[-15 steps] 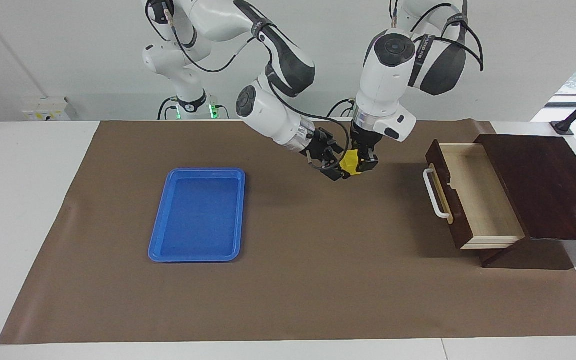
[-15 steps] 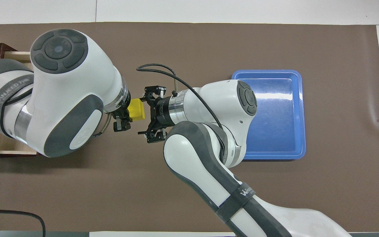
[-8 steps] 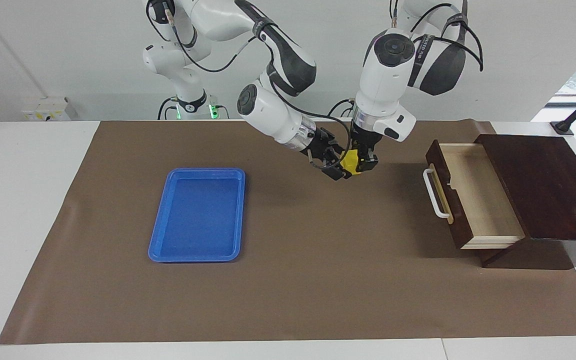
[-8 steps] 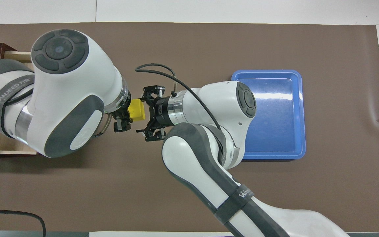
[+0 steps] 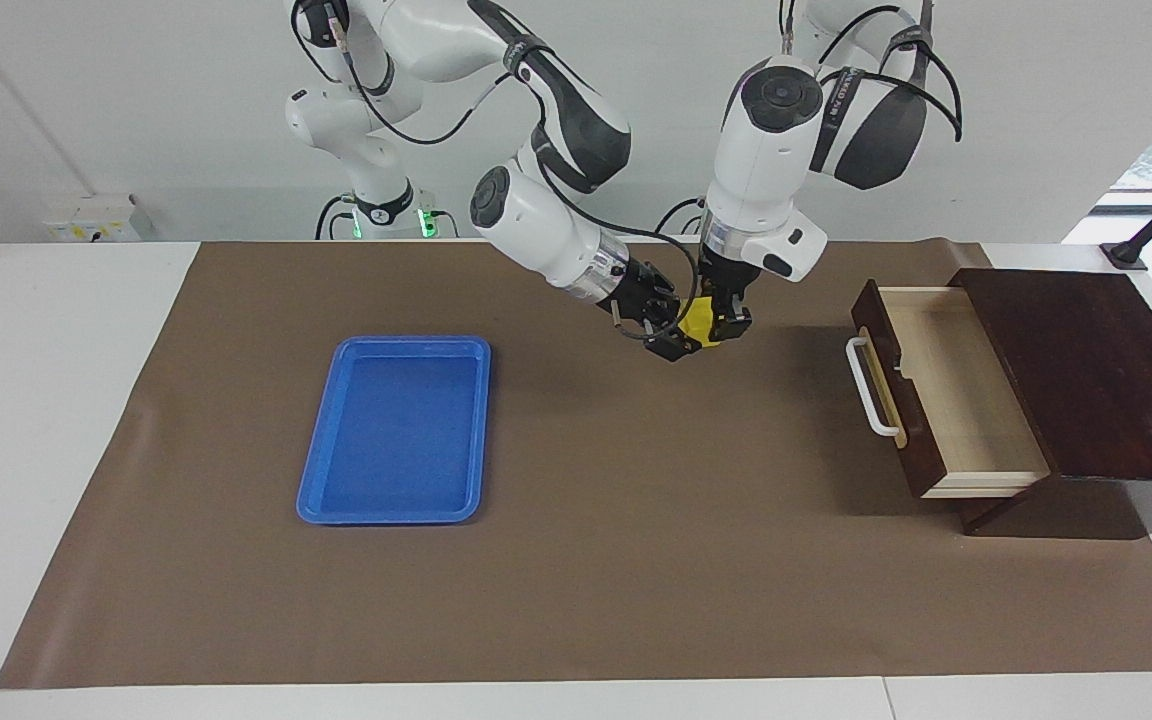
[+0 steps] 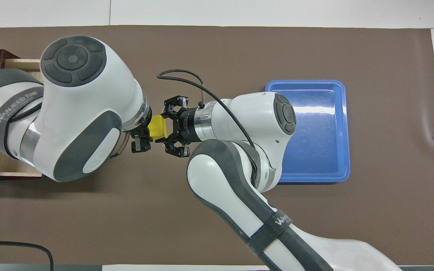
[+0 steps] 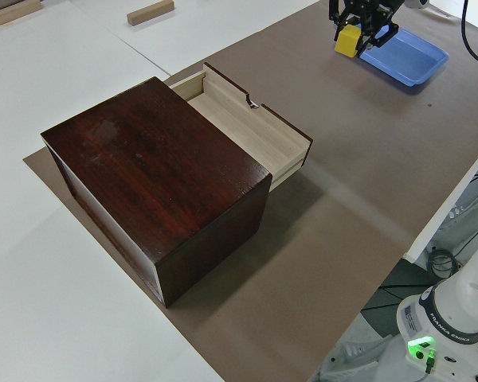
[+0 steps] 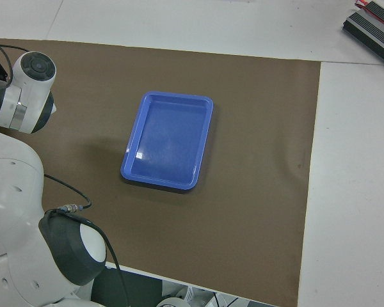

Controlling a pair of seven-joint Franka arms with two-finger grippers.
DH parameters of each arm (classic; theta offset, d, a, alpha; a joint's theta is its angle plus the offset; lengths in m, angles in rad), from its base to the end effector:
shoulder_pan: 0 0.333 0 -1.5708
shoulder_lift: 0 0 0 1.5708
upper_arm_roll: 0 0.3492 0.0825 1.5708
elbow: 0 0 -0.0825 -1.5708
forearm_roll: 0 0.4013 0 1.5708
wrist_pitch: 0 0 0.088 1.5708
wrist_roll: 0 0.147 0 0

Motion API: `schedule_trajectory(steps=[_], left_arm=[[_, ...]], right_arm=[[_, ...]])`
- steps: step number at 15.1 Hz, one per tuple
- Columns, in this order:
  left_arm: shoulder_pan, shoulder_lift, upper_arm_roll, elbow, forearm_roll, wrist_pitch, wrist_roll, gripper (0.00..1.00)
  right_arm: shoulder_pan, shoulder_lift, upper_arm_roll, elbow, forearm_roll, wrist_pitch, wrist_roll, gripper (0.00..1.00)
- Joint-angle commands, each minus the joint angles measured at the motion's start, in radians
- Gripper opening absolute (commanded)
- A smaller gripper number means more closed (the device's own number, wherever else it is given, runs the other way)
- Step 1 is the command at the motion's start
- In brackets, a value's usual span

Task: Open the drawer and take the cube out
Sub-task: 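Close the right gripper on the yellow cube, then open the left gripper while the right gripper pulls the cube away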

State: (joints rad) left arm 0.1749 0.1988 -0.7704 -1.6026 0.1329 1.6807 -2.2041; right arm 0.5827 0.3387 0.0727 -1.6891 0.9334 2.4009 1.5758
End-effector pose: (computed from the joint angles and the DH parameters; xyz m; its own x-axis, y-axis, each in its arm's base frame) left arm 0.5410 -0.3053 0.5224 -0.0235 0.9992 0.0320 0.9981 0.0252 -0.0556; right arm 0.5670 0.4635 0.4408 0.0635 -0.6740 -0.7360 -0.9968 -0.0077 -0.0790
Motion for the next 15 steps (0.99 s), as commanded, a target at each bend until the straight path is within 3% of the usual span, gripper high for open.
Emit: schedule_trajectory(steps=[1, 10, 11, 12, 13, 15], left_arm=[[0.001, -0.001, 0.0, -0.002, 0.01, 0.025, -0.019, 0.0], [0.003, 0.001, -0.001, 0.0, 0.011, 0.027, -0.005, 0.0], [0.005, 0.001, -0.001, 0.0, 0.011, 0.031, -0.005, 0.1], [0.006, 0.001, -0.001, 0.001, 0.01, 0.04, -0.008, 0.66], [0.008, 0.001, -0.001, 0.001, 0.008, 0.045, -0.008, 1.0], [0.011, 0.001, -0.001, 0.006, 0.004, 0.047, -0.008, 1.0]], right_arm=[[0.003, -0.023, 0.004, -0.008, 0.019, -0.005, -0.01, 0.0], [0.003, -0.021, 0.004, 0.0, 0.019, -0.006, -0.008, 0.0], [0.003, -0.021, 0.004, 0.002, 0.019, -0.006, -0.008, 0.0], [0.003, -0.021, 0.004, 0.002, 0.019, -0.006, -0.008, 0.0], [0.003, -0.02, 0.004, 0.005, 0.019, -0.006, -0.008, 0.0], [0.003, -0.02, 0.004, 0.006, 0.019, -0.006, -0.008, 0.0]])
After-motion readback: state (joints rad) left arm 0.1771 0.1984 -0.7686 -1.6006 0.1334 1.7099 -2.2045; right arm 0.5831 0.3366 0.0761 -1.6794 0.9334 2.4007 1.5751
